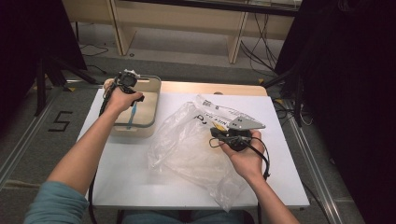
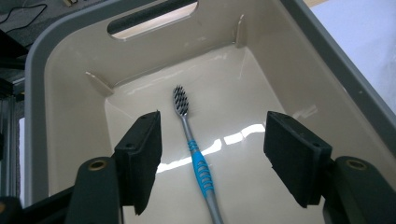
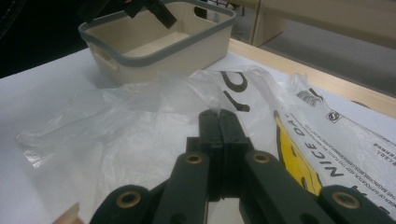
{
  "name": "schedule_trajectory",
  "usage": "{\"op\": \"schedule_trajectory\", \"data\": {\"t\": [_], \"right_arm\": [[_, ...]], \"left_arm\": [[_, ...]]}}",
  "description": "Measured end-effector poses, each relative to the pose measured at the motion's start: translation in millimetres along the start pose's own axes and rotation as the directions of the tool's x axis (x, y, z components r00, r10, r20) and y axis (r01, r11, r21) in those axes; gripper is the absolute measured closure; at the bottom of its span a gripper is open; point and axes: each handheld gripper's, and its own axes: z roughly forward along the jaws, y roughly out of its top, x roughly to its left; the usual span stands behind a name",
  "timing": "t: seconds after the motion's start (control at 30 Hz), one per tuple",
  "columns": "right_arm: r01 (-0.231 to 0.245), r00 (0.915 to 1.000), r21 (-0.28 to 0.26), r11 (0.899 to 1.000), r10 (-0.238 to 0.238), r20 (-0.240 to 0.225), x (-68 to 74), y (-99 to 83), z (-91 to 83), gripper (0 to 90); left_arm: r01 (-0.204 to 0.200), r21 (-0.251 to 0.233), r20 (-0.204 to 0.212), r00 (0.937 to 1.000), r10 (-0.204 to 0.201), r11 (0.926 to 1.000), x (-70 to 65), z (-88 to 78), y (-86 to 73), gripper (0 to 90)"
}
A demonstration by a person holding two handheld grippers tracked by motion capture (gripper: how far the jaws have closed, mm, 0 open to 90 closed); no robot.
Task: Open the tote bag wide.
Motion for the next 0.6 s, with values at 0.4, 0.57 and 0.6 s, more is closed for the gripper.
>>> {"op": "schedule_trajectory", "data": {"t": [0.4,0.57,0.6], "right_arm": [[0.0,1.0,0.007,1.0,0.0,-0.001,-0.2,-0.5,0.4,90.0],[-0.001,1.0,0.005,1.0,0.001,0.0,-0.3,-0.5,0.4,90.0],[-0.001,1.0,0.006,1.0,0.001,-0.001,-0.3,-0.5,0.3,90.0]], "left_arm": [[0.001,0.043,-0.014,0.9999,0.0,0.9991,0.9,13.9,-1.4,37.3],[0.008,0.047,-0.021,0.9998,-0.007,0.9989,1.2,18.6,-0.9,38.2],[0.014,0.051,-0.018,0.9997,-0.013,0.9986,1.8,19.9,-1.4,38.4]]}}
